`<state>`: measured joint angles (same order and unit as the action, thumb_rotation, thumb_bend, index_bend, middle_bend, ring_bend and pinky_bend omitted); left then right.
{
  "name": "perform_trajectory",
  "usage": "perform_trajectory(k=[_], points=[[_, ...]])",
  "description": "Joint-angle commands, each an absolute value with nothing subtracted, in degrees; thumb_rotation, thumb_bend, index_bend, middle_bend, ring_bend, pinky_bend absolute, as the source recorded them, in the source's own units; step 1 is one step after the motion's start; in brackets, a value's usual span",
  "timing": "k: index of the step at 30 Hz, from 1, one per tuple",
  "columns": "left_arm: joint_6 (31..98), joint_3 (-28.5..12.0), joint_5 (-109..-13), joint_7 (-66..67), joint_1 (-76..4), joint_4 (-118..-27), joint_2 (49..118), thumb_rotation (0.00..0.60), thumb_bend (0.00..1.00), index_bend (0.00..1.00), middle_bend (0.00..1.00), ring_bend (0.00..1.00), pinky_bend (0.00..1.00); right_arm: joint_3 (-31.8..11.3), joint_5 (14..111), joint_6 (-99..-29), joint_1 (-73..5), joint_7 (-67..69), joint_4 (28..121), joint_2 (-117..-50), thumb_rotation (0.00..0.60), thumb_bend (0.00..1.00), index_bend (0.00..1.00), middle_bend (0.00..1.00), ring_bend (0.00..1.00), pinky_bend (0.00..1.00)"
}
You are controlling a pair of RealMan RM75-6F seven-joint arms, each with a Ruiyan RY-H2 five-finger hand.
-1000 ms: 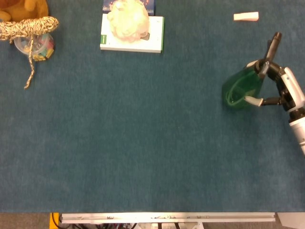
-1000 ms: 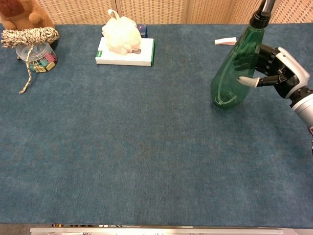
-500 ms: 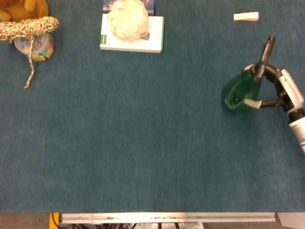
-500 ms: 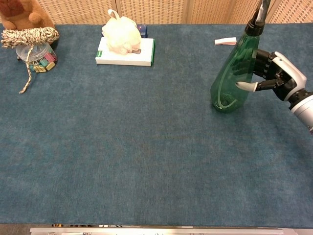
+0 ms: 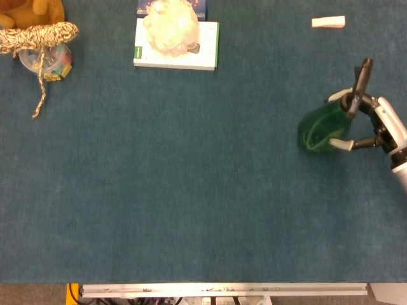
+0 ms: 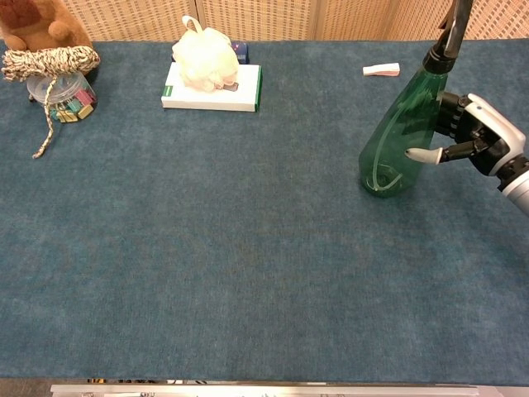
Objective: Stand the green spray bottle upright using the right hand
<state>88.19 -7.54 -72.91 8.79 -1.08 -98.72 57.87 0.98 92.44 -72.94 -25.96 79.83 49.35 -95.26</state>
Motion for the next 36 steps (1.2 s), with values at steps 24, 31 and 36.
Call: perform_trajectory(k=[24, 31, 36], points=[[87.9, -7.3, -73.0, 9.3, -1.3, -98.8, 58.1, 0.600, 0.05, 0.42, 0.32, 0.19, 0.38, 2.3, 93.8, -78.6, -23.2, 75.0, 52.2, -91.4, 0.600, 0.00, 0.05, 0.07, 0.07, 0.27], [87.6, -7.2, -72.9, 9.5, -1.4, -98.7, 58.2, 0.600, 0.05, 0.42, 0.33, 0.19, 0.38, -0.7, 89.9, -83.9, -18.8, 57.8, 60.0, -87.4, 0.600, 0.00, 0.04, 0.07, 0.06, 0.27], [87.0, -6.9, -73.3, 9.6, -1.7, -98.9, 58.3, 0.600, 0.05, 0.42, 0.33, 0.19, 0.38, -2.3, 87.4, -87.0, -15.7, 46.6, 68.5, -82.3, 0.600, 0.00, 0.04, 0.07, 0.06, 0.27]])
